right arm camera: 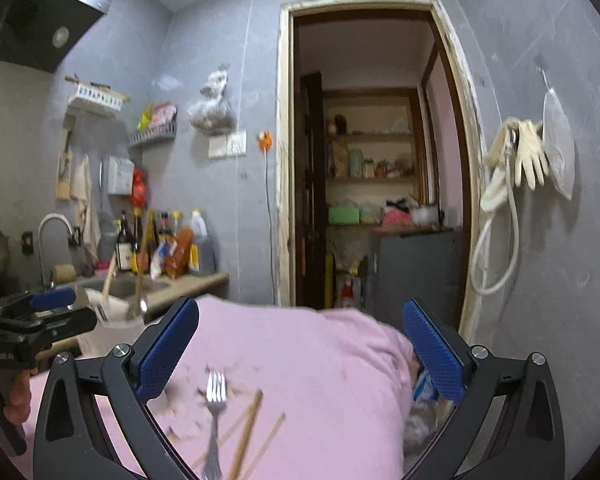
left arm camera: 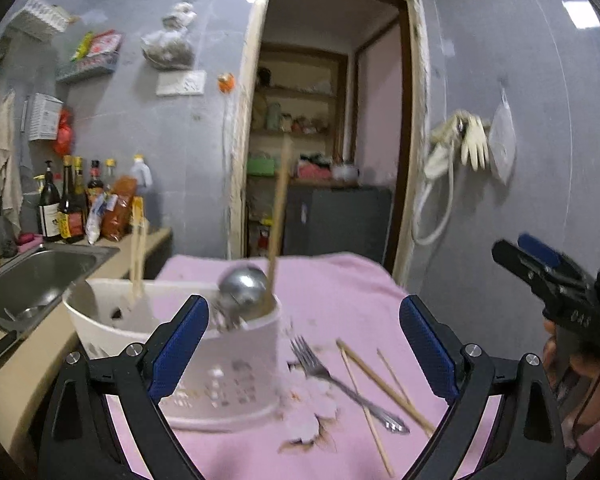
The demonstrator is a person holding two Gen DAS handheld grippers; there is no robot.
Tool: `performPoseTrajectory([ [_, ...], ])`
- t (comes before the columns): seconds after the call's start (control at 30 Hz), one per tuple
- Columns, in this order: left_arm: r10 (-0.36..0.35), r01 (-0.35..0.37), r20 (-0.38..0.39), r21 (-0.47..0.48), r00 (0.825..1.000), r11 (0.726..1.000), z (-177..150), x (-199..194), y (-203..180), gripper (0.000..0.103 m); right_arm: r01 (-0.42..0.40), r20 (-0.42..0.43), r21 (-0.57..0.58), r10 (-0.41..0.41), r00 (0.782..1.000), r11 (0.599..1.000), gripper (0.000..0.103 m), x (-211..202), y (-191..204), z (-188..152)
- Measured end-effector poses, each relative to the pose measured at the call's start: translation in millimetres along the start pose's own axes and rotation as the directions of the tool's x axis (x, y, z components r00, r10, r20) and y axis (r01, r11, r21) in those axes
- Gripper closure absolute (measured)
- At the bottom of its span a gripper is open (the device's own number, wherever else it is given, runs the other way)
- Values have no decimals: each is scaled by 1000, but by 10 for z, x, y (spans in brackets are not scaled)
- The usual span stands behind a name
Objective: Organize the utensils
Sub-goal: 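Move both grippers back to the remaining chopsticks on the cloth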
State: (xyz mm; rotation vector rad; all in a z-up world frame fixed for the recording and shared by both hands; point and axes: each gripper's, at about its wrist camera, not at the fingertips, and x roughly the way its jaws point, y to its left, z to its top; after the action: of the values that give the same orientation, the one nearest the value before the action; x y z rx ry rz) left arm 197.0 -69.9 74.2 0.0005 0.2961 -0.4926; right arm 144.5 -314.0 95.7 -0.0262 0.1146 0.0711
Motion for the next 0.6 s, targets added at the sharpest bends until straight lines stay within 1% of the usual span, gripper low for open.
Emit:
performPoseTrajectory([
  [0.07,-11,12,-45,17,999,1000,-74,99,-73,9,-7,-43,13,8,999,1000,1,41,-66,-72],
  [0.1,-17,19,-62,19,998,1000,-118,127,-96,9,-17,-61,26,19,998,1000,3,59,-101,-107],
  [0.17,-37,39,-123,15,992,999,-177,234,-135,10,-29,-104,44,33,994,999,10,117,-143,-159],
  [0.23,-50,52,-175,9,983,999,-244,320,-156,10,-38,-153,55,46,987,998,23,184,-186,-222],
  [0.27,-54,56,-194,6,980,998,-271,353,-168,11,-43,-180,62,54,982,997,26,226,-207,-260],
  [0.3,-57,59,-215,5,975,998,-296,392,-176,14,-48,-207,67,61,976,997,32,266,-224,-294],
  [0.33,-59,62,-237,5,970,998,-326,430,-187,19,-53,-234,71,68,970,996,40,308,-232,-329],
  [0.37,-64,68,-272,6,960,998,-364,495,-202,23,-57,-254,73,74,964,996,43,339,-243,-360],
  [0.43,-72,78,-325,3,943,997,-402,587,-193,36,-66,-310,85,90,947,994,54,430,-254,-432],
  [0.47,-82,86,-364,-5,928,996,-442,658,-198,39,-72,-329,93,99,939,993,56,464,-252,-462],
  [0.5,-90,92,-386,-12,918,996,-469,693,-196,45,-82,-357,106,114,927,991,60,513,-255,-500],
  [0.53,-101,102,-418,-20,903,995,-503,749,-200,51,-86,-374,108,121,919,990,63,544,-254,-521],
  [0.57,-111,111,-441,-26,891,993,-509,778,-202,55,-92,-394,102,125,911,991,64,572,-243,-553],
  [0.6,-130,126,-469,-39,874,991,-531,820,-202,62,-98,-414,91,127,901,991,65,604,-224,-580],
])
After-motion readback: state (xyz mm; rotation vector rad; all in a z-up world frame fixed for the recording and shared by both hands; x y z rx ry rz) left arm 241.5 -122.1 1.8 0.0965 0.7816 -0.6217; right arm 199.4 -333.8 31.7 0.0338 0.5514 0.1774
